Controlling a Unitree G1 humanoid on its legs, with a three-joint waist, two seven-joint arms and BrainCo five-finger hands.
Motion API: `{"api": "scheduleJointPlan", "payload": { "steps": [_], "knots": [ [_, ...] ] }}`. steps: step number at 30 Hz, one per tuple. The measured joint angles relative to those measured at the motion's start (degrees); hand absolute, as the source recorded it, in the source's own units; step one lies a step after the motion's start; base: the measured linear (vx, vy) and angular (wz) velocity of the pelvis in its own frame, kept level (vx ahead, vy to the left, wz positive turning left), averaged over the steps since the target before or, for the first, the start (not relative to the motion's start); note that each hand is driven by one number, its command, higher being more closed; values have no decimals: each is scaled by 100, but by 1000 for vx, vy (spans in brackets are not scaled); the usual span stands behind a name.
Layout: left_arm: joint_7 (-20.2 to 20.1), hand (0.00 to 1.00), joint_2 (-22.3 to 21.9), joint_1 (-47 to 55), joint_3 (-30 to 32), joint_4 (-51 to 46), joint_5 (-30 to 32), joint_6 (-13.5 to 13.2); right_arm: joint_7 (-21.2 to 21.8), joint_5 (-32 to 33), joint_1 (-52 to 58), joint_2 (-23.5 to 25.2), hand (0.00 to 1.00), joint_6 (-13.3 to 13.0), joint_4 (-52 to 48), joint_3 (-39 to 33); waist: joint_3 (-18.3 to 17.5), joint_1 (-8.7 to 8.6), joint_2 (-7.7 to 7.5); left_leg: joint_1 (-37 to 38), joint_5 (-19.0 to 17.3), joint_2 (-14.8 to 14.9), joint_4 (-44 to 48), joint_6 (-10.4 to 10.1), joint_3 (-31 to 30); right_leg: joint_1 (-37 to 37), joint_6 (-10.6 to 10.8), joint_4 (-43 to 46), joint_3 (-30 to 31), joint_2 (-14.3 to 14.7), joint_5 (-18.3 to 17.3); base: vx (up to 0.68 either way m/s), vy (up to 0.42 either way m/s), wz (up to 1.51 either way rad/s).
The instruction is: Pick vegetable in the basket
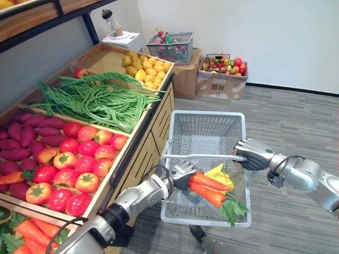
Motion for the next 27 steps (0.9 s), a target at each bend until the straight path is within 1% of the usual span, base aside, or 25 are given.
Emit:
{"api": "scheduleJointPlan", "payload": {
  "steps": [6,17,22,25,27],
  "knots": [
    [-102,0,-70,-41,-39,116,5,4,57,0,5,0,100,20,1,0,-11,-12,4,-55,0,20,5,0,-32,-41,-2,0,-54,-6,-1,9,-9,2],
    [-161,0,-153,-196,-68,242,-11,9,62,0,138,16,100,69,5,-90,-10,-15,4,-89,0,25,2,0,-121,-25,-1,-4,-135,-53,-2,5,-6,4],
    [-290,0,-150,-306,-269,228,-83,-1,62,0,241,51,100,69,89,-197,-10,-6,4,-165,0,24,7,1,-234,-31,-1,-11,-233,-114,-3,8,-22,12],
    [-330,0,-137,-340,-290,-65,-122,-2,62,1,378,295,100,69,377,-353,-9,-4,3,-215,3,36,7,6,-337,-27,-13,-11,-320,-146,-11,14,-18,15],
    [-333,0,-142,-344,-379,-423,-307,-24,60,2,468,507,100,98,560,-474,-8,-4,2,-270,8,44,6,14,-420,-39,-25,-12,-400,-181,-19,16,-17,22]
  ]
}}
